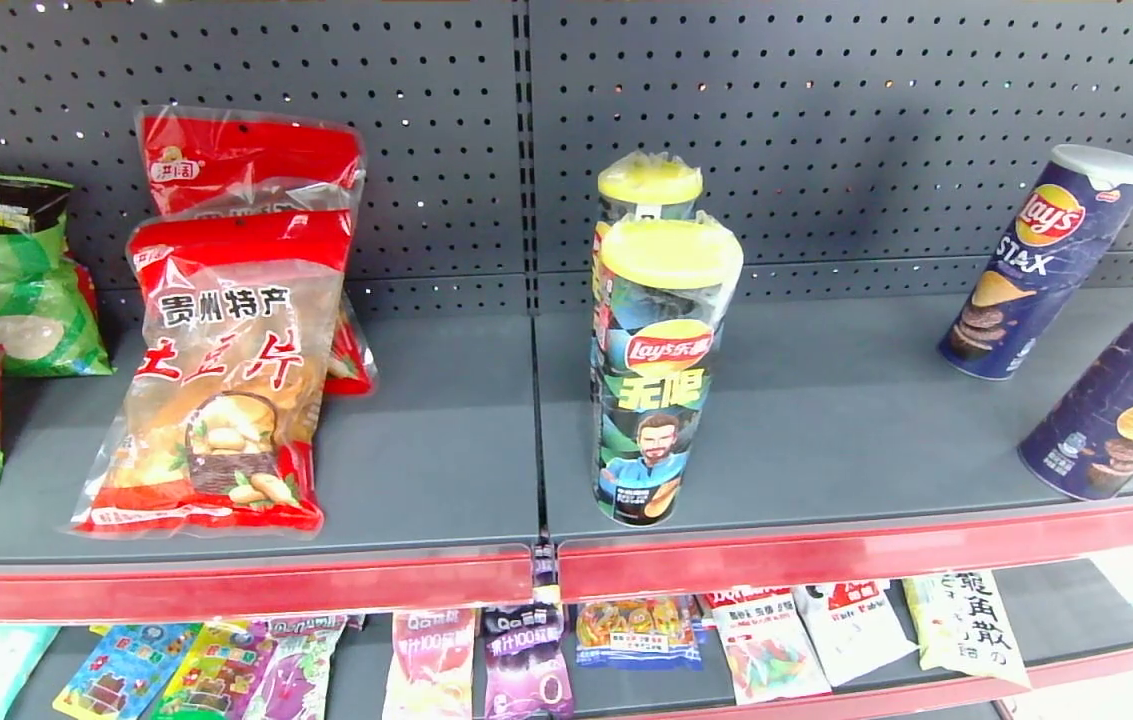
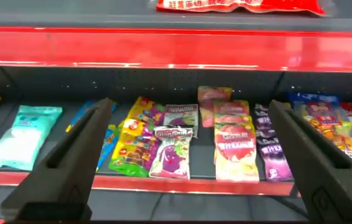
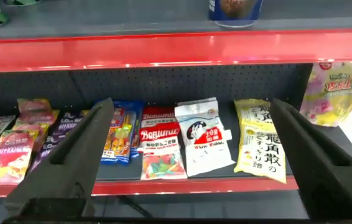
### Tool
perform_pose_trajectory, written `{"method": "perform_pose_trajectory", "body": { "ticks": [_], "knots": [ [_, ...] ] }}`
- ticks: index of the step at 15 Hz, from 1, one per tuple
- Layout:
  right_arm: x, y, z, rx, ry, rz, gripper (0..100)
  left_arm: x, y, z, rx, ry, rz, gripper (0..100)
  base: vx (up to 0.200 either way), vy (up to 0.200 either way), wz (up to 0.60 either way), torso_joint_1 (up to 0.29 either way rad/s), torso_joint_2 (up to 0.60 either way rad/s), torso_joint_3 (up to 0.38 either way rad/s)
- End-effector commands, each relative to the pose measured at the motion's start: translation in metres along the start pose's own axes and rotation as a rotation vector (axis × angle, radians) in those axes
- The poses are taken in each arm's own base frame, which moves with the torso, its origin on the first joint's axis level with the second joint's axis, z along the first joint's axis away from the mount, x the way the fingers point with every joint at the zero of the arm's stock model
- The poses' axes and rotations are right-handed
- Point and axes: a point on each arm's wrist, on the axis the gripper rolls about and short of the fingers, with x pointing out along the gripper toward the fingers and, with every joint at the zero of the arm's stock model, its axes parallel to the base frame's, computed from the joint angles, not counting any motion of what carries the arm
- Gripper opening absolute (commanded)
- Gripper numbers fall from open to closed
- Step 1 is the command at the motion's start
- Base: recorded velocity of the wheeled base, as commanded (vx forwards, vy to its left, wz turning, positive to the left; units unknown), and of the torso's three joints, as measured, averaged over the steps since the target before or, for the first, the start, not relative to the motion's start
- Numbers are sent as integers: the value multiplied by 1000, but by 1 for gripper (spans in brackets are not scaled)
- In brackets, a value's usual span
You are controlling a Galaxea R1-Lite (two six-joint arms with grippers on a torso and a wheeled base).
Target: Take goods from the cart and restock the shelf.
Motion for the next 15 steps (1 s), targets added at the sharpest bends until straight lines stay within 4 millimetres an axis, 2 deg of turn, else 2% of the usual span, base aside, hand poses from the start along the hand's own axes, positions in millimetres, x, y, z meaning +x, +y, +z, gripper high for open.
{"method": "perform_pose_trajectory", "body": {
  "ticks": [1,4,11,14,15],
  "knots": [
    [1,0,-5,-13,19,3,100,0,0,0,4,5,-24,100,0,0,0,0,0,0],
    [1,0,-5,2,16,-17,100,-5,2,-2,11,-57,-141,100,0,0,0,0,0,0],
    [1,-1,-5,1,17,-29,100,-7,2,-2,14,-88,-115,100,0,0,0,0,0,0],
    [1,-1,-5,1,18,-29,100,-7,2,-2,13,-88,-115,100,-200,0,0,7,5,-1],
    [1,-1,-5,-1,17,-29,100,-7,2,-2,14,-88,-115,100,0,0,0,0,0,0]
  ]
}}
